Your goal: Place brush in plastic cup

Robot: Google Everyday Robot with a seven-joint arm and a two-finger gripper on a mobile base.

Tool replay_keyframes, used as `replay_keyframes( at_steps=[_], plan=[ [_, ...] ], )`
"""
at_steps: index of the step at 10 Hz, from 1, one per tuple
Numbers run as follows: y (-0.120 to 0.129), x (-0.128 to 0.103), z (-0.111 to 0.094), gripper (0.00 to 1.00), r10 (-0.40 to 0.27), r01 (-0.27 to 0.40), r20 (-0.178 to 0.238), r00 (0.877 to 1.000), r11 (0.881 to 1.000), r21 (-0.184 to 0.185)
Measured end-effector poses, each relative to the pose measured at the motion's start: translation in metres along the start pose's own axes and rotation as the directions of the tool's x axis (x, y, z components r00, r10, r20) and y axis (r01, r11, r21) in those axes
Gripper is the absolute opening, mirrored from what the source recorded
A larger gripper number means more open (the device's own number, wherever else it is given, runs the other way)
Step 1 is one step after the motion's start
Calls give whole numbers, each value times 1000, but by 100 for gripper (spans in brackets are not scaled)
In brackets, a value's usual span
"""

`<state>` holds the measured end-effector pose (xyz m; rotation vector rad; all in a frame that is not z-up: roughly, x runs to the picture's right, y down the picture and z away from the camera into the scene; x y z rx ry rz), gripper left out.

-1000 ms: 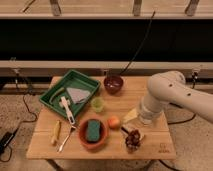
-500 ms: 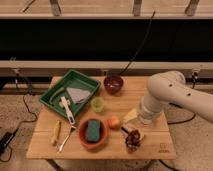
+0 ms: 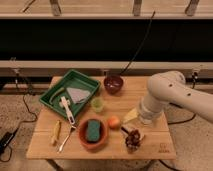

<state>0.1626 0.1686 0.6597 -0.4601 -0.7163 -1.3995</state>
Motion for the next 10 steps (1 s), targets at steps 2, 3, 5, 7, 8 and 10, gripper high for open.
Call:
replay_keyframes(
  at_steps=[2, 3, 5, 7, 8, 10],
  plan=[
    [0, 2, -1, 80, 12, -12, -4, 1000, 1000, -15],
    [-9, 8, -2, 80, 30, -30, -29, 999, 999, -29],
    [-40, 30, 0, 80, 91, -95, -105, 990, 995, -30],
    [-69, 55, 1, 80, 145, -149, -167, 975, 989, -10],
    [-79, 70, 0, 80, 182, -182, -206, 962, 983, 15],
    [-101, 79, 3, 80, 220, -204, -253, 942, 975, 87]
  ],
)
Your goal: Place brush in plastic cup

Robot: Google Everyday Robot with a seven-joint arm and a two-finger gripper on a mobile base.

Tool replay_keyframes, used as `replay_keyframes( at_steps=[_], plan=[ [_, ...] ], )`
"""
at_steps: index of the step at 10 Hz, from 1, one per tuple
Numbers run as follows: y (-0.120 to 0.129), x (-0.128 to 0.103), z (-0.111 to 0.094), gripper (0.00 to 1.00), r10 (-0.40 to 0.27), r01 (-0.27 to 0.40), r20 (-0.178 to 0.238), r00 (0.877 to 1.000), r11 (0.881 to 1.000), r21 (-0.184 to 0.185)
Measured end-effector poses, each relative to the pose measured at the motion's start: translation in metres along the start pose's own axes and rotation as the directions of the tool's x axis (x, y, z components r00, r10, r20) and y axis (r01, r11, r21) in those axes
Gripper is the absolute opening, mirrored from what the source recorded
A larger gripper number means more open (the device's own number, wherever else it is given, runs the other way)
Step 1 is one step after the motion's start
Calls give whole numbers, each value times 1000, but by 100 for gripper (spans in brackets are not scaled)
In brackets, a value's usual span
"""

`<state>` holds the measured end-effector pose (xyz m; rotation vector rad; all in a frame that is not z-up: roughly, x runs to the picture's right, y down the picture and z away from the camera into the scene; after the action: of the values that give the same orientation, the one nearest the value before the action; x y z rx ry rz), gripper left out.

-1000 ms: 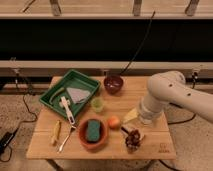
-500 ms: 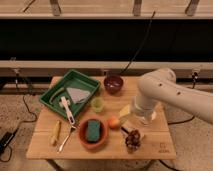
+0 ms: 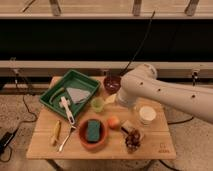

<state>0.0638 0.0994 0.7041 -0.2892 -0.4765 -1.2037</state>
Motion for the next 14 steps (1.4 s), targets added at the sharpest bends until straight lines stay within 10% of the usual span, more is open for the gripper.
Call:
replay_keyframes(
  at_steps=[5, 14],
  plan=[
    [-53, -37, 11, 80, -7, 32, -147, 989, 985, 169],
    [-93, -53, 77, 80, -59, 108, -232, 971, 972, 207]
  ],
)
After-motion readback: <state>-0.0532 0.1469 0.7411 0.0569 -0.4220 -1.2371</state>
